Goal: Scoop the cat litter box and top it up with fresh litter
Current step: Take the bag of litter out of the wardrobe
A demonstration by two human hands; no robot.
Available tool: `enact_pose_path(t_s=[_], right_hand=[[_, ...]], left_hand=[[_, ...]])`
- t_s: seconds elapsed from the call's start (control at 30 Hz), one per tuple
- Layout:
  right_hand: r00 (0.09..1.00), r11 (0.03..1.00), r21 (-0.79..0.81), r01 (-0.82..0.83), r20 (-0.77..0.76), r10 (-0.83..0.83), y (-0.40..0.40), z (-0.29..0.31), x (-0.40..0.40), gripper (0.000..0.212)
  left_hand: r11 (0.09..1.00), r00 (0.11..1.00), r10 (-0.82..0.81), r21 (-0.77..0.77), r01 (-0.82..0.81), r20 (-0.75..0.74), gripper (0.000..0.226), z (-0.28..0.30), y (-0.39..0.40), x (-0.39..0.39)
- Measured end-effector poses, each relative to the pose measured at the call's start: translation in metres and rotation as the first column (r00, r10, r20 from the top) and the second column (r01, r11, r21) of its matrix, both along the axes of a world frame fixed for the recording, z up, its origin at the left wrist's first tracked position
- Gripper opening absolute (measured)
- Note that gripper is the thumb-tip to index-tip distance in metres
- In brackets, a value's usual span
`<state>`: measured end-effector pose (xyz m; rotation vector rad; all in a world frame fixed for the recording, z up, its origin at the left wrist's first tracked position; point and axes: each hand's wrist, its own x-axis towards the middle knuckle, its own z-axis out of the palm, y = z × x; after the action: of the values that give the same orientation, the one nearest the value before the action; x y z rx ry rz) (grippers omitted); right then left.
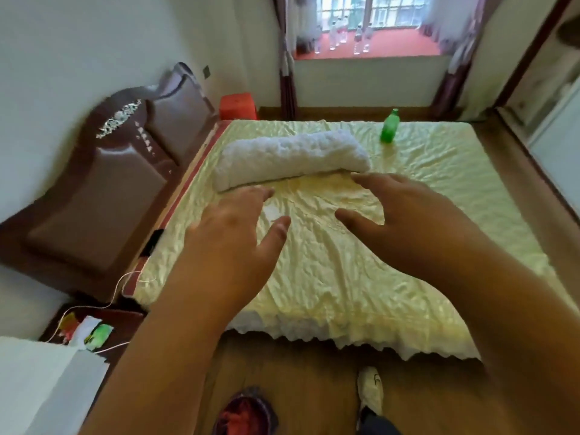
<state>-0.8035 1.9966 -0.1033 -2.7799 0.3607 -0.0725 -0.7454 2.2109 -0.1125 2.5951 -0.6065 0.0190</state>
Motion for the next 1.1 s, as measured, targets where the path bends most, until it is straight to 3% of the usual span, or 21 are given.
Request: enact_pose_path(t_s=[0.27, 0.5, 0.6, 0.83, 1.1], right_hand=[[0.905, 0.900, 0.094, 0.425, -0.032, -0.424, -0.094, -0.020, -0.122, 0.069], [0.690, 0.678, 0.173, 0.715, -0.014, -0.724, -0.184, -0.021, -0.239, 0.081], [0.603, 0.593, 0.143, 0.792, -0.034, -0.797, -0.209, -0.012, -0.286, 0.069], [0.461, 0.446, 0.139, 0.884, -0.096, -0.882, -0.231, -0.013, -0.355, 0.070], [0.165, 0.146, 0.117, 0.982, -0.170, -0.972, -0.249, -0.023, -0.406, 0.070]], left_hand=[[0.902, 0.904, -0.426, 0.062, 0.427, -0.031, 0.052, -0.004, -0.143, -0.040], [0.698, 0.700, -0.714, 0.071, 0.713, 0.002, 0.052, 0.001, -0.276, -0.108], [0.617, 0.616, -0.787, 0.054, 0.785, 0.040, 0.051, -0.001, -0.317, -0.140], [0.411, 0.414, -0.910, 0.075, 0.909, -0.023, 0.051, -0.014, -0.391, -0.200], [0.131, 0.136, -0.988, 0.071, 0.989, -0.069, 0.050, -0.020, -0.485, -0.247]])
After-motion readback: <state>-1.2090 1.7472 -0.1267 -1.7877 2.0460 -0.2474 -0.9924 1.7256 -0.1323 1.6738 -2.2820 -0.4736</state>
